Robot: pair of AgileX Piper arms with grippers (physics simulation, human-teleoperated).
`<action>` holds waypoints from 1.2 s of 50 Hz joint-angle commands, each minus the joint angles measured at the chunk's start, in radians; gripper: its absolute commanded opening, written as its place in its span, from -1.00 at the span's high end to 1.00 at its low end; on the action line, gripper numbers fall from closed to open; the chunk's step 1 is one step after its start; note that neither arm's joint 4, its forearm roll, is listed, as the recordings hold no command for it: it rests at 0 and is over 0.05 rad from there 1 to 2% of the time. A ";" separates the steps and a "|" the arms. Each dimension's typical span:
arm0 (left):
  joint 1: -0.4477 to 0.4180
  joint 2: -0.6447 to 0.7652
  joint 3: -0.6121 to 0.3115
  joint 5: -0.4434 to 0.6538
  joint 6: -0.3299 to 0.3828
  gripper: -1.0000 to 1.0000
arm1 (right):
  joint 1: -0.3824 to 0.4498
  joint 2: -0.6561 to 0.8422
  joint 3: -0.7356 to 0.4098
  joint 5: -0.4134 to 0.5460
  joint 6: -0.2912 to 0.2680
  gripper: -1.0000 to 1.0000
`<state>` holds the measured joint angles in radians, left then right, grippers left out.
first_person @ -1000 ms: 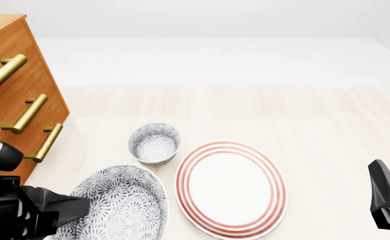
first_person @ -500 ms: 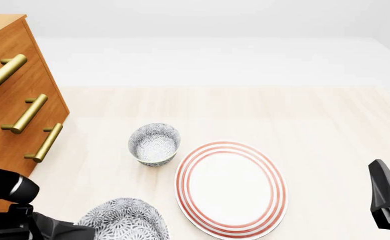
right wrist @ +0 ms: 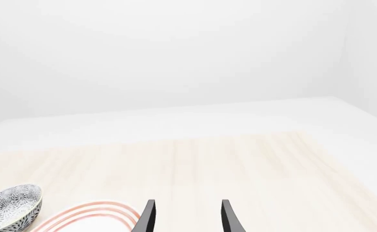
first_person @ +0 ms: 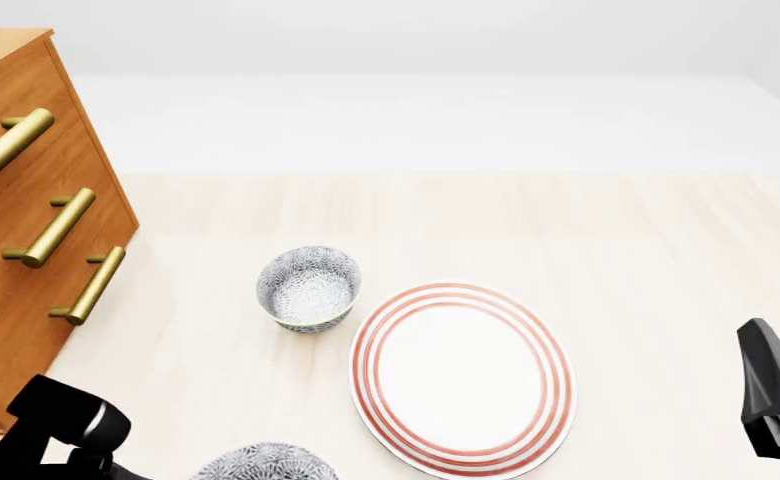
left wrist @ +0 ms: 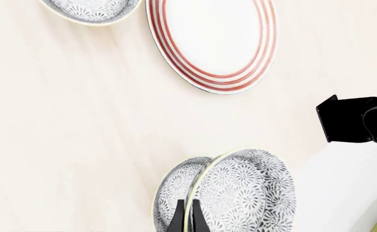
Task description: Stack the bowl in the middle on the bowl at the back.
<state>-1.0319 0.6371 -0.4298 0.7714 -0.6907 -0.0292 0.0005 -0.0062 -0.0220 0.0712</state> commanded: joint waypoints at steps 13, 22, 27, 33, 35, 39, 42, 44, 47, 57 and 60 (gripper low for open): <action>-0.033 0.013 0.077 -0.057 -0.017 1.00 | 0.002 0.000 0.000 -0.001 0.001 -1.00; -0.050 0.027 0.075 -0.075 -0.012 -1.00 | 0.003 0.000 0.000 -0.001 0.001 -1.00; -0.049 0.025 0.071 -0.073 -0.007 -1.00 | 0.003 0.000 0.000 -0.001 0.001 -1.00; -0.048 0.023 0.067 -0.069 -0.004 -1.00 | 0.004 0.000 0.000 -0.001 0.001 -1.00; -0.048 0.024 0.066 -0.069 -0.004 -1.00 | 0.004 0.000 0.000 -0.001 0.001 -1.00; -0.045 0.021 0.063 -0.064 0.000 -1.00 | 0.003 0.000 -0.001 -0.001 0.001 -1.00; -0.042 0.017 0.060 -0.057 0.004 -1.00 | 0.004 0.000 -0.001 -0.001 0.001 -1.00; -0.036 0.004 0.048 -0.034 0.010 -1.00 | 0.004 0.000 -0.001 -0.001 0.000 -1.00; -0.023 -0.026 0.021 0.012 0.020 -1.00 | 0.004 0.000 0.000 -0.001 0.000 -1.00; 0.011 -0.090 -0.043 0.111 0.044 -1.00 | 0.005 0.000 -0.001 0.000 -0.002 -1.00; 0.019 -0.111 -0.064 0.140 0.044 -1.00 | 0.005 0.000 -0.001 0.001 -0.003 -1.00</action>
<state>-1.0388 0.5819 -0.4383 0.8277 -0.6618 -0.0246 0.0004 -0.0070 -0.0221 0.0703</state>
